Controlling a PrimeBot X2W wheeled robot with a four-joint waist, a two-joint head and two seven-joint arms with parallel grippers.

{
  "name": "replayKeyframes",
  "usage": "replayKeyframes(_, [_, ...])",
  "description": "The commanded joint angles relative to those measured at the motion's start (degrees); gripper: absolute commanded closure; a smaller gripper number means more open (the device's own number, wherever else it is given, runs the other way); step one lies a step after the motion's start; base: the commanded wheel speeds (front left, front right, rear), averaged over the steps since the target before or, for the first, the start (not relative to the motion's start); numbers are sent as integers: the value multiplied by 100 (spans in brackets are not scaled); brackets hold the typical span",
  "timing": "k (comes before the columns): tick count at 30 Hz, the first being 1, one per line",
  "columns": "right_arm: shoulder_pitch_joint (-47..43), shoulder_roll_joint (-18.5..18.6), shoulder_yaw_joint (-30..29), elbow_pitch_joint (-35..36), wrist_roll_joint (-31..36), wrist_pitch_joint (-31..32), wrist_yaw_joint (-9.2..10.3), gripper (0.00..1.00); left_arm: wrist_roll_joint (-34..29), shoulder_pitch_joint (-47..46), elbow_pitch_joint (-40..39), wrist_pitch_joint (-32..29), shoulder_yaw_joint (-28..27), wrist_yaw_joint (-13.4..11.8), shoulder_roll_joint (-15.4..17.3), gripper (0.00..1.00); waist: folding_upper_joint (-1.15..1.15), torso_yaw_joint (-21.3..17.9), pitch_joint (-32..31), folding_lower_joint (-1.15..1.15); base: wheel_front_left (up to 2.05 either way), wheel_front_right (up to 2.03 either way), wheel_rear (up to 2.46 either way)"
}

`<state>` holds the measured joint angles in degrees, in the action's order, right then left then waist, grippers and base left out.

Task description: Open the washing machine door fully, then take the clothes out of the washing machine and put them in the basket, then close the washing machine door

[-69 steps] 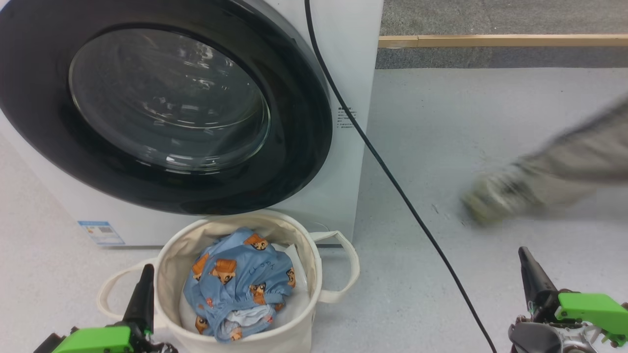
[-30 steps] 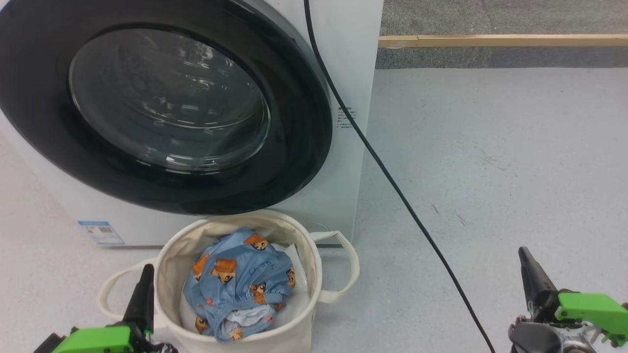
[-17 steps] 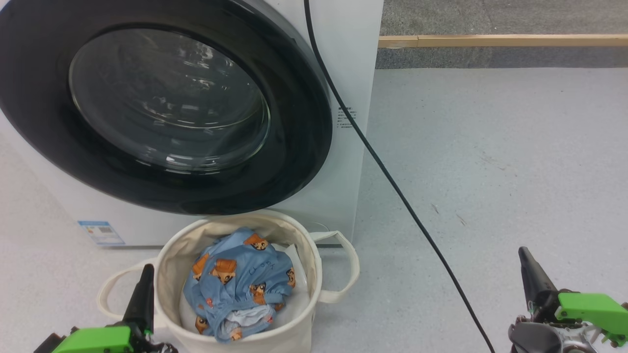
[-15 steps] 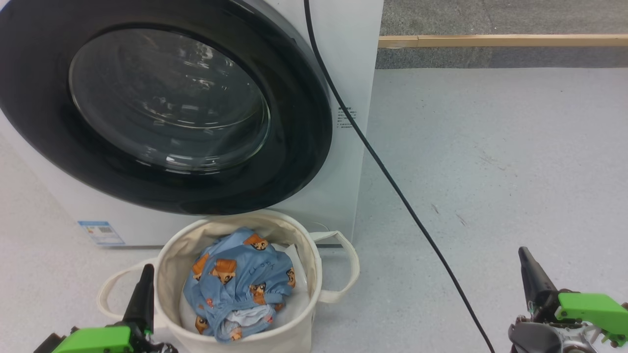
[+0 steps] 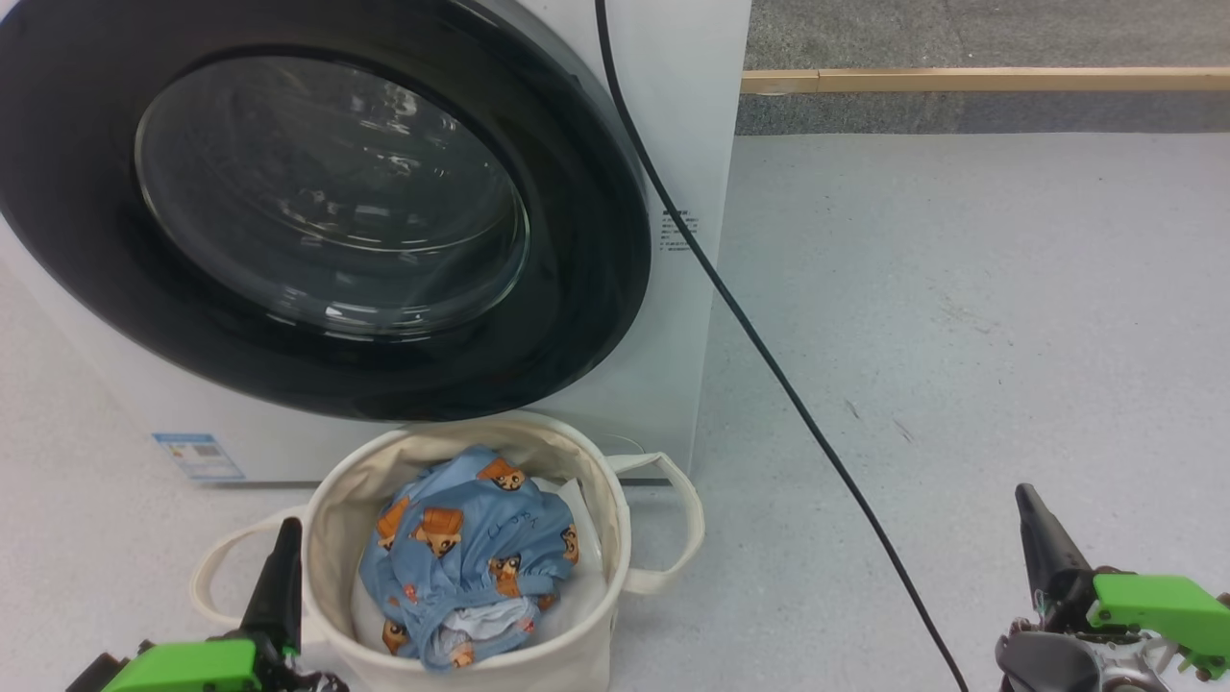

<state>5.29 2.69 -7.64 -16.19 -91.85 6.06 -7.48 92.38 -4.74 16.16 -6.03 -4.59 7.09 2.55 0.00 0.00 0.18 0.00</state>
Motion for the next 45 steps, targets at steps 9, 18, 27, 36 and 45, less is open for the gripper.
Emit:
replayKeyframes(9, [89, 19, 114, 217, -33, 41, -1, 100, -20, -145, -213, -45, -191, 40, 32, 100, 0, 0, 0, 0, 0, 0, 0])
replayKeyframes(18, [89, 19, 114, 217, -33, 41, -1, 100, -20, -145, -213, -45, -191, 40, 32, 100, 0, 0, 0, 0, 0, 0, 0])
replayKeyframes(27, [89, 19, 114, 217, -33, 41, -1, 100, -20, -145, -213, -45, -191, 40, 32, 100, 0, 0, 0, 0, 0, 0, 0])
replayKeyframes(36, [89, 19, 114, 217, -33, 41, -1, 100, -20, -145, -213, -45, -191, 40, 32, 100, 0, 0, 0, 0, 0, 0, 0])
replayKeyframes(45, [89, 19, 114, 217, -33, 41, -1, 100, -20, -145, -213, -45, -191, 40, 32, 100, 0, 0, 0, 0, 0, 0, 0])
